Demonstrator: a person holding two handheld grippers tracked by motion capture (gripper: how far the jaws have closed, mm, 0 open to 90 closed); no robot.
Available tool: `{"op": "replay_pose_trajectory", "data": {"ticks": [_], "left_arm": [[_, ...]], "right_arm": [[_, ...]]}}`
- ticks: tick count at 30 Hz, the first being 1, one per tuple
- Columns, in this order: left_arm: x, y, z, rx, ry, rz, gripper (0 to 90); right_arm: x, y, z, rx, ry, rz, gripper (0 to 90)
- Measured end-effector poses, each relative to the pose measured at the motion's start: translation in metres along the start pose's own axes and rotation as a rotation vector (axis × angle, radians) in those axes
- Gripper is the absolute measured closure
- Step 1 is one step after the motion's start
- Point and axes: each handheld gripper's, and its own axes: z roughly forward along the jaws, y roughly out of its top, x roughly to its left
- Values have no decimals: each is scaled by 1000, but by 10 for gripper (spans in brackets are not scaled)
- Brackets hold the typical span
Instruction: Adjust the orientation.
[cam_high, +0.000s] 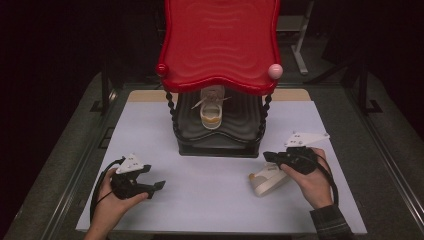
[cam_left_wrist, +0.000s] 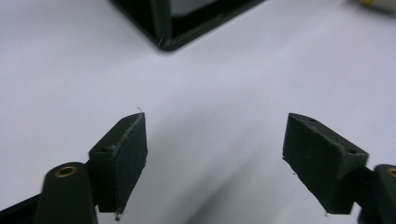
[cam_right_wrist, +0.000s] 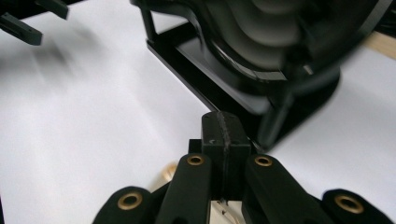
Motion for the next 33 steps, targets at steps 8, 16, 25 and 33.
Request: {"op": "replay_pose_trajectory", "data": {"ticks": [8,16,25,33], "left_arm": [[14,-31,1,40,75,-36,186],[21,-44,11,52,76,-35,169],[22,-49,11,19,68,-29,150],[22,-49,12,17,68,-29,150]], "right_arm": [[-16,-28,-29,16,-58,45,900],[-27,-49,-42,45,-105,89,900],[-29,-58,-47,58,-111,112,900],[-24,-69,-55,59,-117,124,900]]}}
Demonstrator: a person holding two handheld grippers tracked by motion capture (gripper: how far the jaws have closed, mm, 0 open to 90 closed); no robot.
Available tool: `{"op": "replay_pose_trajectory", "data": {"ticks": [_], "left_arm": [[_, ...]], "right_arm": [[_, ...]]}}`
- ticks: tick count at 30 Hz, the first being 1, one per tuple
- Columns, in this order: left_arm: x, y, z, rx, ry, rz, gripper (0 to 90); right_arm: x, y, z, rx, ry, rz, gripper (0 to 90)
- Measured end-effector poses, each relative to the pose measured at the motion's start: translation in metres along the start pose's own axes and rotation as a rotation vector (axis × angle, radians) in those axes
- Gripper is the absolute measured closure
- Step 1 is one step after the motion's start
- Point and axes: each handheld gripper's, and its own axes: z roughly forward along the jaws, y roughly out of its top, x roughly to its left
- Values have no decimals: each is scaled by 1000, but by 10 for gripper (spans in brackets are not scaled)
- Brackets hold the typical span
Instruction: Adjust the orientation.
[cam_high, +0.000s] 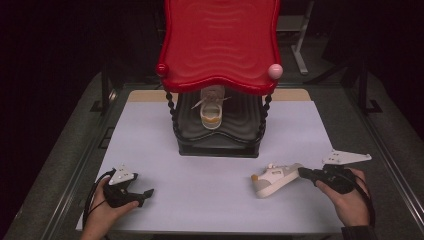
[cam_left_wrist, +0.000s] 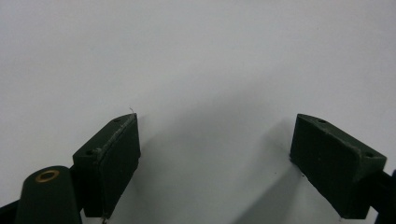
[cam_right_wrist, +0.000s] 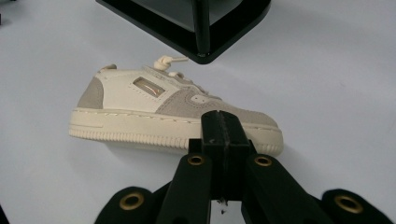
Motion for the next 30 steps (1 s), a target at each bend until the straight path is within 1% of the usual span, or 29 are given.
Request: {"op": "replay_pose_trajectory", "data": {"ticks": [6,12,15,18,20,22,23,25,27,30], "left_arm": [[0,0,0,0,-1,0,150],[0,0,0,2,-2,-1,150],[0,0,0,3,-1,1,150],[0,0,0,3,-3,-1,150],[0,0,0,3,-2,0,150],[0,0,0,3,-2,0,150],[0,0,0,3,-3,0,150],[0,0,0,3,-2,1,150],[0,0,0,2,-2,1,150],[0,0,0,2,-1,2,150]], "right_arm": [[0,-13,-7,4,7,16,900],[1,-31,-11,23,13,35,900],[-1,-40,-12,29,21,53,900],[-2,-45,-12,45,24,61,900],[-2,-48,-8,71,14,61,900],[-3,-49,-3,94,21,59,900],[-3,-49,-2,87,21,59,900],[-5,-49,-2,90,19,59,900],[-5,-50,-3,98,5,65,900],[-4,-55,-7,92,-2,74,900]]}}
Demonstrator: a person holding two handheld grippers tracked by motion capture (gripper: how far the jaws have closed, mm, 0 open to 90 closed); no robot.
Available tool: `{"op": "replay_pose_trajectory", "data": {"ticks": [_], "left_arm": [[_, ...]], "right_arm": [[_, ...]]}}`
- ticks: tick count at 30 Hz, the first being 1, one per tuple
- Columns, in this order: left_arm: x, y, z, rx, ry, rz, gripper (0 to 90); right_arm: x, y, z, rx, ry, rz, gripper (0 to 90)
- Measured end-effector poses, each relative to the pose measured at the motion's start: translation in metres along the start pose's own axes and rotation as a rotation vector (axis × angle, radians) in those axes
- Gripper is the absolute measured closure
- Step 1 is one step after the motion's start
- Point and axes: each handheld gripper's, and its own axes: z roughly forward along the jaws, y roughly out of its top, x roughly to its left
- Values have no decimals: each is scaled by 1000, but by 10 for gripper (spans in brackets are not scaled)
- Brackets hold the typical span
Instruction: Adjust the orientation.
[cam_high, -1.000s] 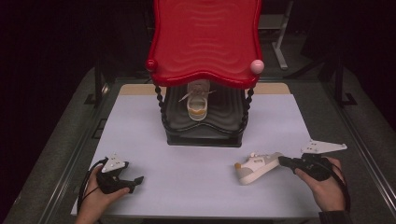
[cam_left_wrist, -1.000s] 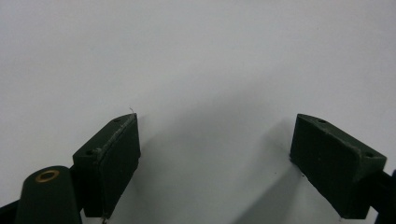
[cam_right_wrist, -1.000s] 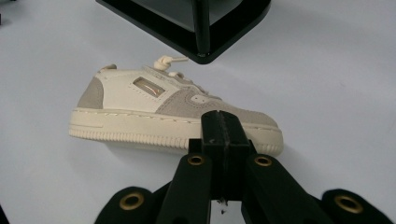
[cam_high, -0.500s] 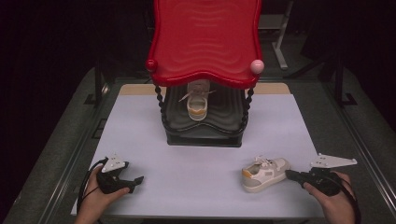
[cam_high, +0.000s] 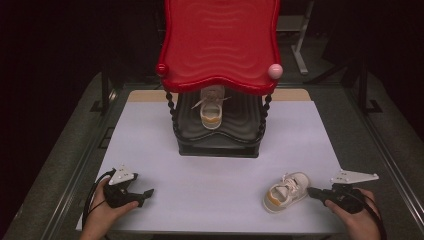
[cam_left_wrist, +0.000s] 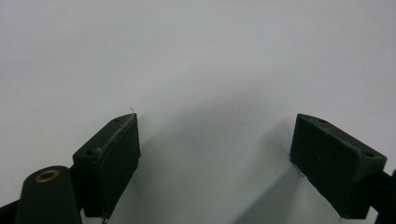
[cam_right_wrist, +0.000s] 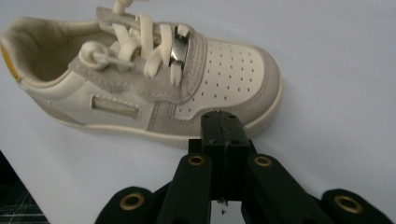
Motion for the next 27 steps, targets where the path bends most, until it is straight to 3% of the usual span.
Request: {"op": "replay_pose_trajectory", "data": {"ticks": [10,17,27], "left_arm": [[0,0,0,1,-1,-1,150],[0,0,0,1,-1,-2,150],[0,0,0,-1,0,-4,150]], "right_arm": [[11,-15,6,45,39,-2,900],[9,-7,14,52,39,-19,900],[2,20,37,68,47,-47,900]]}}
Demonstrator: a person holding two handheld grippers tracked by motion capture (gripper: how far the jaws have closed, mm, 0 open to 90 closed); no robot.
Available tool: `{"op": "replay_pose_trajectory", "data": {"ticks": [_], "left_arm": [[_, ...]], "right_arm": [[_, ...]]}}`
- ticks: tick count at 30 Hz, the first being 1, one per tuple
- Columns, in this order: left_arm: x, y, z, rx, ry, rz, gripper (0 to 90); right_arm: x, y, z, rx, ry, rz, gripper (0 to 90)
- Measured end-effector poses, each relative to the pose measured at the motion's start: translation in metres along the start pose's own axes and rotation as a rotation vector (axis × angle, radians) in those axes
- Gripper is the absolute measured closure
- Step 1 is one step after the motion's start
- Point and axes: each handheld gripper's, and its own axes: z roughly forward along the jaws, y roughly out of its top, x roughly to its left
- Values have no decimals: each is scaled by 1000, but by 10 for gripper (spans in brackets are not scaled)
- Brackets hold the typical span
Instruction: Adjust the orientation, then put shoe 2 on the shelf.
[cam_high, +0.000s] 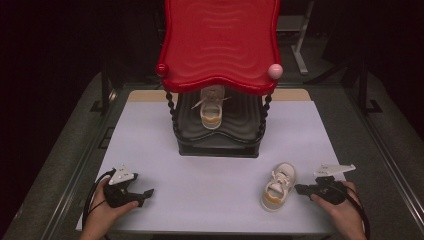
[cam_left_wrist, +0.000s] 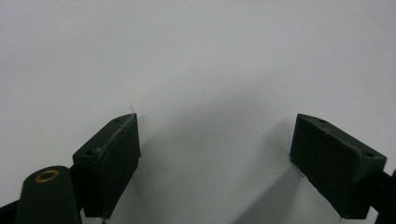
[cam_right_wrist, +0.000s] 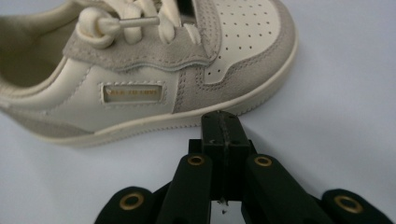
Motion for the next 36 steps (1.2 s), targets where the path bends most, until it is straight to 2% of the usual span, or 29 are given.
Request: {"op": "replay_pose_trajectory", "data": {"ticks": [8,16,19,22,25,29,32,36], "left_arm": [[0,0,0,-1,-1,0,150],[0,0,0,-1,-1,0,150],[0,0,0,-1,-1,1,150],[0,0,0,-1,-1,0,150],[0,0,0,-1,-1,1,150],[0,0,0,-2,-1,0,150],[0,0,0,-2,-1,0,150],[0,0,0,-2,-1,0,150]], "right_arm": [[-5,23,19,-2,24,-22,900],[-4,42,30,-19,44,-45,900],[-5,42,25,-48,62,-39,870],[-5,42,12,-102,91,-38,824],[1,43,-1,-149,136,-59,784],[17,41,-19,-210,201,-112,734],[30,41,-24,-221,247,-157,721],[45,41,-21,-209,305,-211,705]]}}
